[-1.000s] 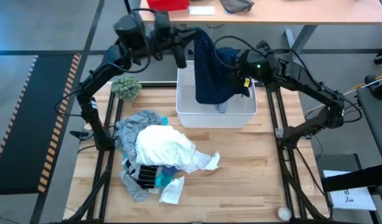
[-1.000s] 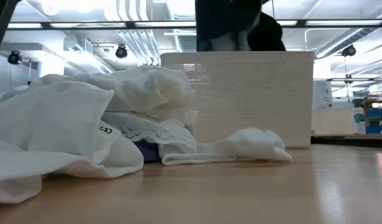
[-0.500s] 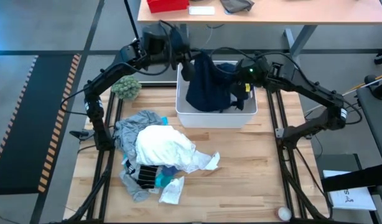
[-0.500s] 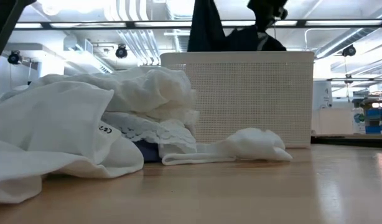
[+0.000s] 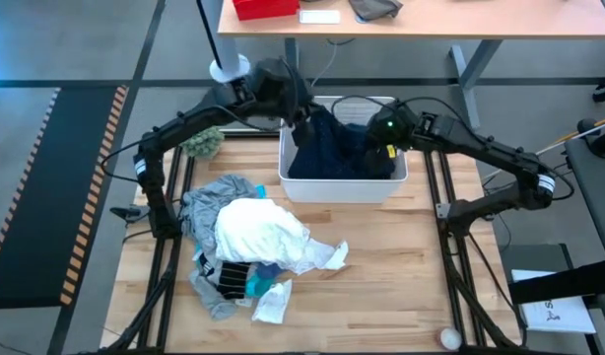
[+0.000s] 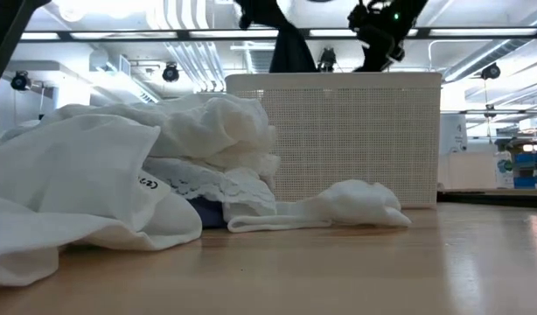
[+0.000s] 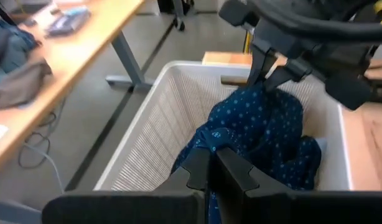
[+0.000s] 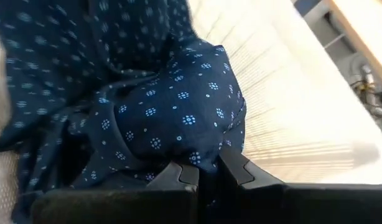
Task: Sort clothes
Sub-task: Put the blue polo shirt into the white bin
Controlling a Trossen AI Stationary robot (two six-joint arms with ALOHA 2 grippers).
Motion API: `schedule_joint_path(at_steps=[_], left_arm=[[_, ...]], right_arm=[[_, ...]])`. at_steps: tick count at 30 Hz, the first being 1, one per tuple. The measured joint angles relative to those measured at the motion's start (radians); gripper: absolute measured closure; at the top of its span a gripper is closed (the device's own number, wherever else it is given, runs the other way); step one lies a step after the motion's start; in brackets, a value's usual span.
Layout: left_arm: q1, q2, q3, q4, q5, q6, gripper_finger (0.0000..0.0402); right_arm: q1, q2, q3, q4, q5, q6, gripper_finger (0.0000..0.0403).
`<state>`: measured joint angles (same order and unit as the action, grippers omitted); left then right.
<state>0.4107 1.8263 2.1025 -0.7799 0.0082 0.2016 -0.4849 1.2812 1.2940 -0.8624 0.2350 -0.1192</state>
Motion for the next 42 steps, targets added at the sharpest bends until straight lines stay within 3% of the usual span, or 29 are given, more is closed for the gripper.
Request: schedule_joint_path(at_steps=[9,16,27,38,42], left_arm=[[0.006,-0.001,-0.230,0.142,0.001,0.000,0.0402],[0.037,-0.001,-0.326,0.167,0.002,-0.004,0.0402],[0.056,0.002,-0.364,0.169,0.003,-0.027,0.0402],[0.058,0.089,-0.367,0.141,0.020,-0.090,0.0401],[0.058,0.111,-0.367,0.143,0.021,-0.106,0.0391]], right_arm=[[-0.007,0.036,-0.137,0.143,-0.093,-0.005,0.0403],[-0.042,0.090,-0.206,0.219,-0.134,0.010,0.0403],[-0.114,0.157,-0.202,0.249,-0.186,0.180,0.0403],[-0.120,0.250,-0.202,0.248,-0.200,0.206,0.0402],[-0.120,0.252,-0.202,0.249,-0.199,0.206,0.0384]])
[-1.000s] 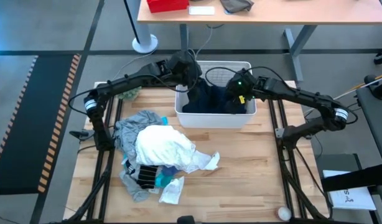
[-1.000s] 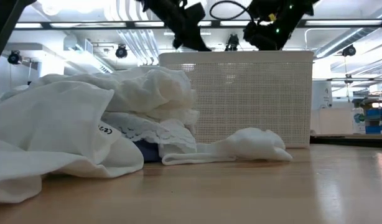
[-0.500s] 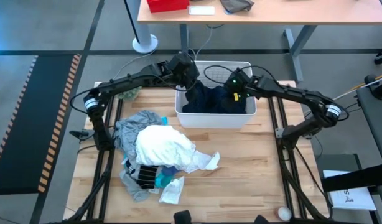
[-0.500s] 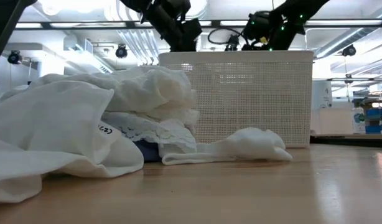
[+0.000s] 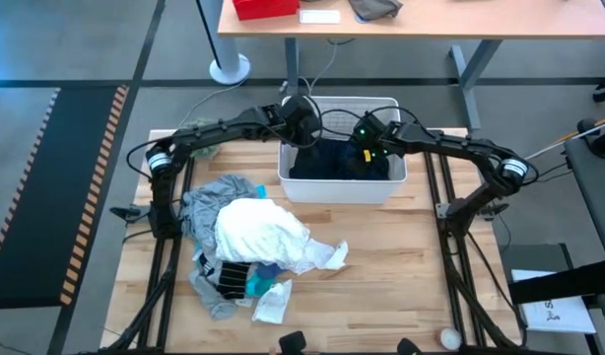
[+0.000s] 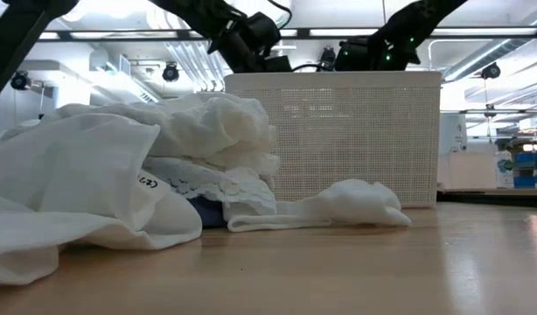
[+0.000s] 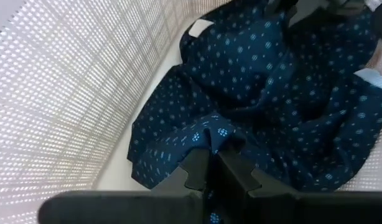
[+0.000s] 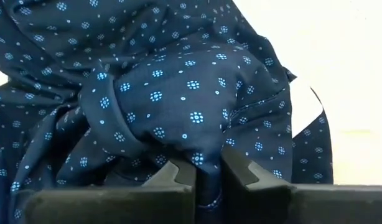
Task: Sort clothes
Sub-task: Put the blue polo shirt into the white bin
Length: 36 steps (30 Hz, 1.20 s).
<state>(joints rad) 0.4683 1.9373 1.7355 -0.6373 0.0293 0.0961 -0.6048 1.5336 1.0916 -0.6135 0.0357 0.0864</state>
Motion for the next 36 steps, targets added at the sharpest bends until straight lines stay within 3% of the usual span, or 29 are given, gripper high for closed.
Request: schedule_joint_path(at_steps=[4,9,16,19,23,25,32,36], left_arm=[[-0.003,-0.002,0.000,0.002,0.001,0.031,0.0363],[-0.003,-0.016,0.023,-0.019,0.003,0.023,0.0298],[-0.003,-0.037,0.100,-0.108,0.007,0.022,0.0195],[-0.003,-0.039,0.156,-0.180,0.007,0.022,0.0176],[-0.003,-0.042,0.175,-0.204,0.007,0.023,0.0210],[-0.003,-0.040,0.172,-0.208,0.007,0.027,0.0245],[-0.001,-0.040,0.093,-0.182,0.008,0.064,0.0388],[0.003,-0.040,0.079,-0.172,0.008,0.068,0.0386]], right_arm=[[-0.001,-0.012,0.000,0.003,0.000,0.000,0.0354],[-0.001,-0.015,0.000,0.004,0.000,-0.001,0.0330],[-0.001,-0.029,0.000,0.003,-0.002,-0.015,0.0326],[-0.001,-0.042,0.000,0.005,-0.018,-0.031,0.0337],[-0.002,-0.042,0.000,0.018,-0.037,-0.035,0.0376],[-0.002,-0.030,0.001,0.034,-0.037,-0.034,0.0393],[-0.005,0.064,0.001,0.047,-0.045,-0.027,0.0398],[-0.004,0.136,0.001,0.051,-0.045,-0.027,0.0399]])
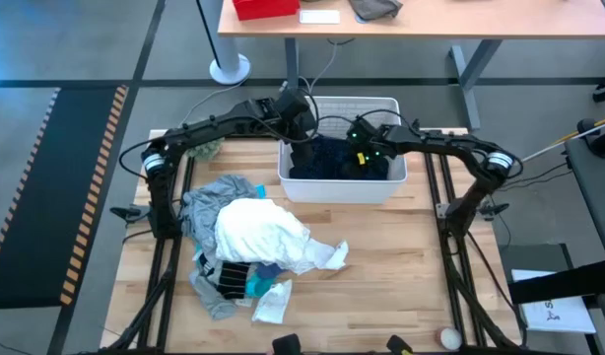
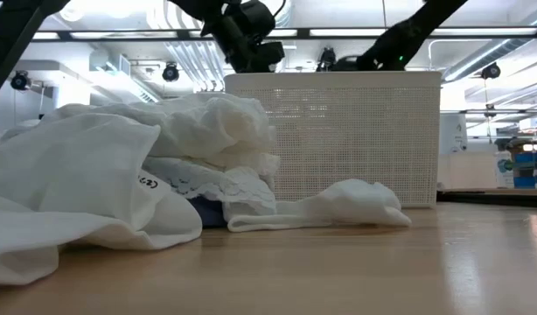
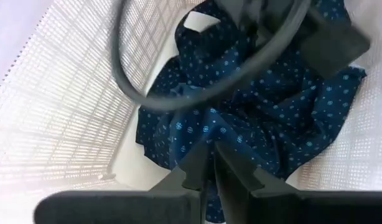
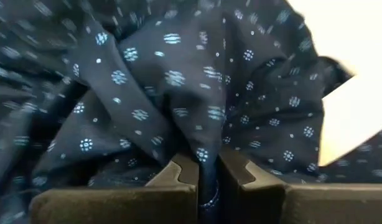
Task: Sort clothes
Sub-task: Put the blue polo shirt into the white bin
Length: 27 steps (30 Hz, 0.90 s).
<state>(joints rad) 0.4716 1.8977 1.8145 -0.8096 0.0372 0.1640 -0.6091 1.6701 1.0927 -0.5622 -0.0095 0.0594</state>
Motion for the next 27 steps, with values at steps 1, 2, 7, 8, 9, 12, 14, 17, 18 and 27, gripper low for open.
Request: schedule_joint_path(at_steps=[1,2,7,8,9,12,14,17,18,27], left_arm=[[0.000,0.000,0.000,0.005,0.000,0.003,0.0386],[0.000,0.000,0.003,0.005,0.000,0.007,0.0390],[0.000,-0.023,0.050,0.004,0.000,0.010,0.0398],[0.000,-0.036,0.064,0.008,0.000,0.009,0.0399],[0.000,-0.050,0.077,0.009,0.000,0.011,0.0400],[0.000,-0.095,0.118,0.020,0.000,0.010,0.0400],[0.000,-0.130,0.137,0.028,0.000,0.011,0.0401],[0.000,-0.192,0.150,0.078,0.000,0.006,0.0401],[0.000,-0.217,0.150,0.086,0.000,0.001,0.0401],[0.000,-0.398,0.049,0.224,0.036,-0.056,0.0401]], right_arm=[[0.000,0.015,0.000,0.000,0.000,0.000,0.0399],[0.000,0.027,0.000,0.000,0.000,0.000,0.0399],[0.000,0.033,0.000,-0.001,0.000,-0.001,0.0399],[0.000,0.021,0.000,-0.005,0.001,-0.002,0.0399],[0.000,0.003,-0.001,-0.008,0.003,-0.003,0.0399],[0.000,-0.069,-0.001,-0.007,0.009,0.000,0.0399],[0.000,-0.125,-0.001,-0.005,0.009,-0.008,0.0399],[0.000,-0.211,-0.001,0.012,0.009,-0.007,0.0400],[0.000,-0.237,-0.001,0.025,0.009,-0.005,0.0400],[0.017,-0.303,-0.001,0.260,-0.177,0.059,0.0400]])
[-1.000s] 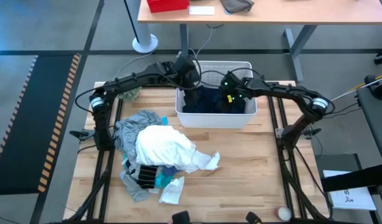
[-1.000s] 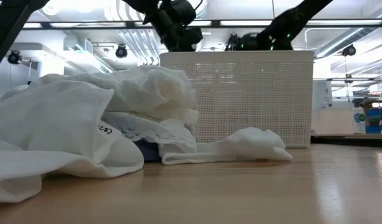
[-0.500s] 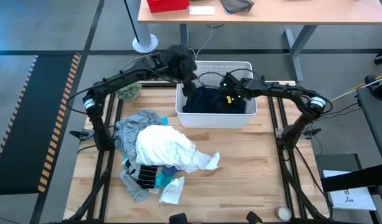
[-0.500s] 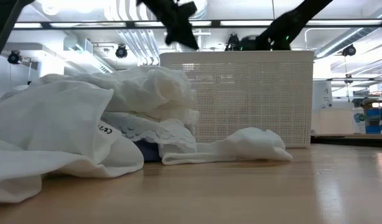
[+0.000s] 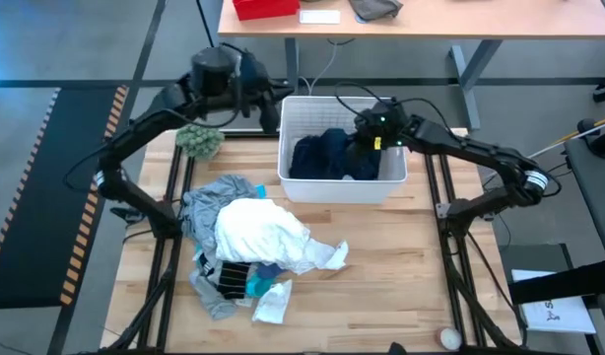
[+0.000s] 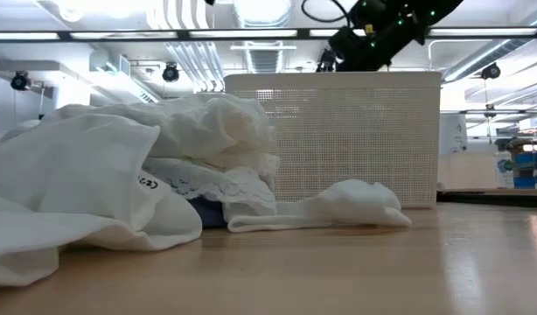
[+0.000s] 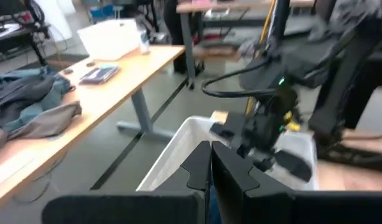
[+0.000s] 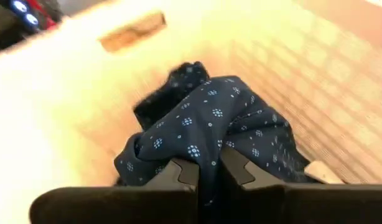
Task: Sort clothes
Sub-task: Put the blue polo shirt into the white bin
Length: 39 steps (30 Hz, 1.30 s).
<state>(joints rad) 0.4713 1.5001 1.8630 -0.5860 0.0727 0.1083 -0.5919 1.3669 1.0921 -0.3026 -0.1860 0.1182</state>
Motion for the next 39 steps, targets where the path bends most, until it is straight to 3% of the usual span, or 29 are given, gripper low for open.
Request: schedule_joint_path(at_steps=[8,12,15,24,29,34,39], left_arm=[[0.000,-0.172,-0.295,0.233,0.049,-0.055,0.0402],[0.001,-0.248,-0.426,0.300,0.049,-0.071,0.0402],[0.001,-0.286,-0.490,0.336,0.049,-0.071,0.0402],[0.002,-0.307,-0.493,0.349,0.048,-0.074,0.0402],[0.002,-0.318,-0.483,0.347,0.048,-0.091,0.0402],[0.002,-0.332,-0.484,0.329,0.048,-0.096,0.0402],[0.002,-0.351,-0.485,0.330,0.048,-0.101,0.0402]], right_arm=[[0.030,0.151,0.000,-0.010,0.004,-0.035,0.0400],[0.029,0.191,-0.001,-0.054,0.137,-0.018,0.0387],[0.028,0.192,-0.001,-0.094,0.183,-0.032,0.0353],[0.029,0.141,0.119,-0.320,0.210,-0.074,0.0214],[0.029,0.120,0.208,-0.419,0.211,-0.091,0.0182],[0.029,0.120,0.224,-0.412,0.143,-0.092,0.0218],[0.029,0.158,0.209,-0.377,0.125,-0.092,0.0331]])
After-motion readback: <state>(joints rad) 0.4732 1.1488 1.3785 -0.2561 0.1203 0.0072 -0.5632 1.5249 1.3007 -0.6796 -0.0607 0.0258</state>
